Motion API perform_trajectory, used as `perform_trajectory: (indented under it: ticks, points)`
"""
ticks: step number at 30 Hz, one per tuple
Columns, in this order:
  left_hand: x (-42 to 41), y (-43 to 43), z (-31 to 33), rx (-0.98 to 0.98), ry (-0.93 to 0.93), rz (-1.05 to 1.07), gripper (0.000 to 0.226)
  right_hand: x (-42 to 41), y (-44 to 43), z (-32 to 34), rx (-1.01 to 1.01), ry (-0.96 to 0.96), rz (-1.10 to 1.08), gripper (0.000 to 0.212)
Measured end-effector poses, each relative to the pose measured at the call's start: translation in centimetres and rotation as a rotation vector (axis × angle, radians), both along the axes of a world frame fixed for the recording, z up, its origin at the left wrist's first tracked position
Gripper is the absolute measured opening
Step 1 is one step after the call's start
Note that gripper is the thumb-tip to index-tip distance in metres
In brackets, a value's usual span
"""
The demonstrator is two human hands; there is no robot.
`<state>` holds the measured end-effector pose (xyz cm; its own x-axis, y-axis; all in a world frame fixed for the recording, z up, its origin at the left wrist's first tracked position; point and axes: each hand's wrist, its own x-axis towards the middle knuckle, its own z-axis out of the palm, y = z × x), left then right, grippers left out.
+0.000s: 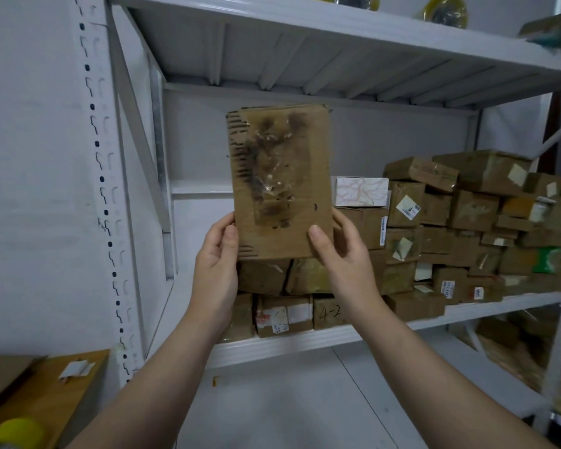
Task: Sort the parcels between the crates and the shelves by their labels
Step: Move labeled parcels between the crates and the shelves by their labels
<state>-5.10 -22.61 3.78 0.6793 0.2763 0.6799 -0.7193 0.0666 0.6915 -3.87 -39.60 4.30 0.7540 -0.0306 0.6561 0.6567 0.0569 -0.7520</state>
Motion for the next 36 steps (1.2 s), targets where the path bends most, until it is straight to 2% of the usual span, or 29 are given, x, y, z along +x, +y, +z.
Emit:
perform_trajectory:
  ticks: [1,3,4,5,6,7,8,9,10,11,12,14,15,17,18,19,21,23,24,27,28,30,31,32,35,36]
  points:
    - [0.0,-0.1,0.0,0.006,0.024,-0.004,0.026,0.1,-0.4,-0.3,0.035,0.003,0.012,0.049]
    - [0.0,-0.2,-0.3,0.062,0.053,0.015,0.024,0.4,-1.2,-0.9,0.096,0.027,0.023,0.056]
    - [0.1,-0.1,-0.4,0.135,0.086,0.063,0.031,0.5,-1.5,-1.3,0.121,0.049,0.018,0.059]
    - [0.0,-0.2,-0.5,0.219,0.143,0.114,0.054,0.5,-1.8,-1.6,0.148,0.081,0.004,0.058]
    - [0.0,-0.2,-0.6,0.26,0.23,0.136,0.088,0.7,-2.0,-2.0,0.179,0.11,-0.007,0.053]
    - [0.1,-0.2,-0.6,0.257,0.321,0.119,0.116,0.9,-2.3,-2.5,0.199,0.133,-0.02,0.045]
    - [0.1,-0.3,-0.6,0.247,0.366,0.088,0.131,1.1,-2.5,-2.9,0.211,0.144,-0.025,0.034]
    - [0.1,-0.3,-0.6,0.251,0.373,0.063,0.137,1.2,-2.6,-3.0,0.218,0.14,-0.039,0.023]
    - [0.1,-0.3,-0.7,0.257,0.364,0.056,0.137,1.3,-2.8,-3.1,0.203,0.124,-0.063,0.016]
    - [0.1,-0.3,-0.8,0.263,0.333,0.071,0.131,1.3,-2.9,-3.1,0.165,0.105,-0.106,0.017]
    - [0.1,-0.3,-1.0,0.269,0.292,0.102,0.118,1.3,-2.9,-3.0,0.122,0.084,-0.129,0.023]
    - [0.1,-0.4,-1.3,0.248,0.23,0.156,0.086,1.0,-2.8,-2.9,0.1,0.099,-0.084,0.019]
    - [0.1,-0.5,-1.5,0.221,0.206,0.168,0.076,0.7,-2.6,-2.9,0.076,0.133,-0.036,0.032]
    - [0.2,-0.6,-1.8,0.181,0.163,0.197,0.068,0.4,-2.3,-3.0,0.016,0.209,0.052,0.085]
    - [0.2,-0.7,-2.0,0.175,0.144,0.207,0.064,0.3,-2.1,-3.1,-0.027,0.221,0.052,0.101]
    - [0.0,-0.7,-2.2,0.176,0.125,0.215,0.059,0.2,-1.8,-3.2,-0.065,0.217,0.039,0.107]
    - [-0.3,-0.6,-2.6,0.176,0.088,0.199,0.043,0.2,-1.8,-3.6,-0.082,0.19,0.009,0.092]
    - [-0.6,-0.4,-3.0,0.149,0.056,0.139,0.023,0.3,-1.8,-4.1,-0.01,0.127,-0.012,0.063]
    - [-0.7,-0.3,-3.2,0.146,0.046,0.123,0.02,0.5,-1.9,-4.4,0.026,0.107,-0.041,0.051]
    - [-0.8,0.4,-3.7,0.188,0.054,0.107,0.027,0.9,-2.0,-5.0,0.101,0.096,-0.127,0.03]
    - [-0.6,0.6,-3.8,0.231,0.102,0.113,0.043,1.1,-1.9,-5.1,0.12,0.1,-0.13,0.03]
    - [-0.2,1.2,-3.9,0.278,0.299,0.07,0.097,0.9,-1.9,-5.3,0.142,0.076,-0.164,0.033]
    - [-0.2,1.3,-3.7,0.287,0.393,0.027,0.114,0.9,-1.9,-5.4,0.122,0.052,-0.192,0.035]
    - [-0.2,1.4,-3.6,0.291,0.439,-0.016,0.121,0.7,-1.9,-5.5,0.084,0.04,-0.207,0.036]
    - [-0.1,1.1,-4.3,0.208,0.402,-0.023,0.105,0.1,-1.3,-5.8,-0.034,0.159,-0.16,0.027]
    - [-0.1,0.8,-4.7,0.168,0.365,-0.002,0.094,-0.4,-1.1,-5.9,-0.082,0.223,-0.121,0.044]
